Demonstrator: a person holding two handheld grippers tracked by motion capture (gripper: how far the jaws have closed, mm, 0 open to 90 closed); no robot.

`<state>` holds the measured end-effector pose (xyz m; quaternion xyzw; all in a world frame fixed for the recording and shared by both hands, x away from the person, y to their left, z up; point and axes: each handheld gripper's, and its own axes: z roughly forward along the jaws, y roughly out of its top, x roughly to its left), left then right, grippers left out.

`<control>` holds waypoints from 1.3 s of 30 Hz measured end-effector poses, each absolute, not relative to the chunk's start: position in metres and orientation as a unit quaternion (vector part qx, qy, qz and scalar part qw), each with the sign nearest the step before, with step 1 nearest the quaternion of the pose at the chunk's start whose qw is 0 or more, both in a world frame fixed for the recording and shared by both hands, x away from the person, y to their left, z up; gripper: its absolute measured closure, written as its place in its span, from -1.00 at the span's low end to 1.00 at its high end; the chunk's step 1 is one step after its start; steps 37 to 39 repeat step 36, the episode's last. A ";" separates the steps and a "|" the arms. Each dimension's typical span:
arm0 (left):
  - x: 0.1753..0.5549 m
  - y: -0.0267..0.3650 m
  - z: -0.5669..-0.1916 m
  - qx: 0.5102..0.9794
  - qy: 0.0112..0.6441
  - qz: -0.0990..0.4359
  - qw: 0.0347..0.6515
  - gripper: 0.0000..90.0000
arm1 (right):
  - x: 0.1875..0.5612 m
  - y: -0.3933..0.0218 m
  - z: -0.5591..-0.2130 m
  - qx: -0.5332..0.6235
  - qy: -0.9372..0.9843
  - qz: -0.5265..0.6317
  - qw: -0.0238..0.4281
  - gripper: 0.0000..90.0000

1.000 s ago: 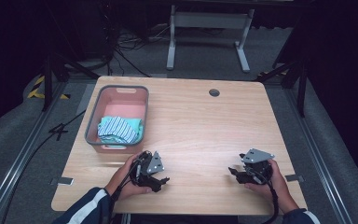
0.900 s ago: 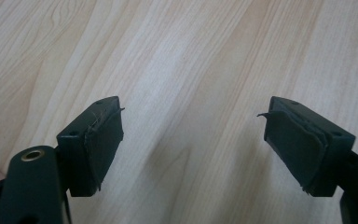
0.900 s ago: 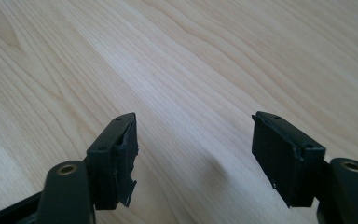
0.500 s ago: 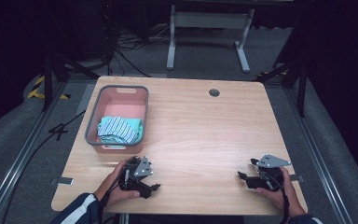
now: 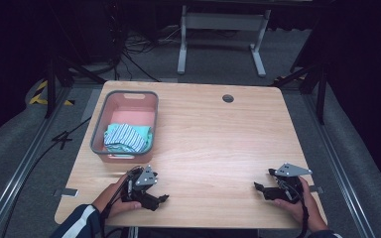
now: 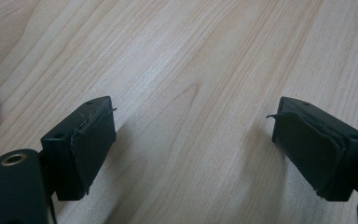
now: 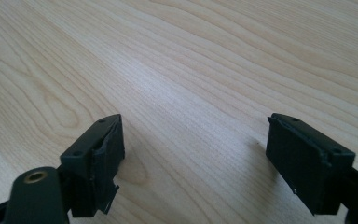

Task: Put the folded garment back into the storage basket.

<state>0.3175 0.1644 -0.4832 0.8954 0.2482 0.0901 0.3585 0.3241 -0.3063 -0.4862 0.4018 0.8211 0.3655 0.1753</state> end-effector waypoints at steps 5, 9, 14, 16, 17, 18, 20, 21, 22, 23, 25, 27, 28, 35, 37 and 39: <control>0.318 0.164 -0.483 0.895 0.248 0.090 0.358 -0.70 | 0.324 -0.307 -0.486 0.403 0.821 0.363 0.176 -0.57; 0.318 0.164 -0.483 0.896 0.248 0.090 0.358 -0.70 | 0.325 -0.308 -0.487 0.410 0.819 0.361 0.176 -0.64; 0.318 0.164 -0.483 0.895 0.248 0.090 0.358 -0.70 | 0.325 -0.309 -0.487 0.408 0.820 0.360 0.177 -0.64; 0.318 0.164 -0.483 0.895 0.249 0.090 0.358 -0.70 | 0.325 -0.309 -0.487 0.408 0.820 0.360 0.177 -0.64; 0.318 0.164 -0.483 0.895 0.249 0.090 0.358 -0.70 | 0.325 -0.309 -0.487 0.408 0.820 0.360 0.177 -0.64; 0.318 0.164 -0.483 0.895 0.249 0.090 0.358 -0.70 | 0.325 -0.309 -0.487 0.408 0.820 0.360 0.177 -0.64; 0.318 0.164 -0.483 0.895 0.249 0.090 0.358 -0.70 | 0.325 -0.309 -0.487 0.408 0.820 0.360 0.177 -0.64; 0.318 0.164 -0.483 0.895 0.249 0.090 0.358 -0.70 | 0.325 -0.309 -0.487 0.408 0.820 0.360 0.177 -0.64; 0.318 0.164 -0.483 0.895 0.249 0.090 0.358 -0.70 | 0.325 -0.309 -0.487 0.408 0.820 0.360 0.177 -0.64; 0.318 0.164 -0.483 0.895 0.249 0.090 0.358 -0.70 | 0.325 -0.309 -0.487 0.408 0.820 0.360 0.177 -0.64; 0.318 0.164 -0.483 0.895 0.249 0.090 0.358 -0.70 | 0.325 -0.309 -0.487 0.408 0.820 0.360 0.177 -0.64; 0.318 0.164 -0.483 0.895 0.249 0.090 0.358 -0.70 | 0.325 -0.309 -0.487 0.408 0.820 0.360 0.177 -0.64; 0.318 0.164 -0.483 0.895 0.248 0.090 0.358 -0.70 | 0.325 -0.309 -0.487 0.408 0.820 0.360 0.177 -0.64; 0.318 0.164 -0.484 0.894 0.250 0.090 0.361 -0.71 | 0.325 -0.309 -0.487 0.409 0.820 0.359 0.177 -0.65; 0.318 0.164 -0.484 0.894 0.251 0.089 0.361 -0.72 | 0.325 -0.309 -0.487 0.409 0.820 0.360 0.177 -0.65; 0.318 0.164 -0.484 0.894 0.251 0.089 0.361 -0.72 | 0.325 -0.309 -0.487 0.409 0.820 0.360 0.177 -0.65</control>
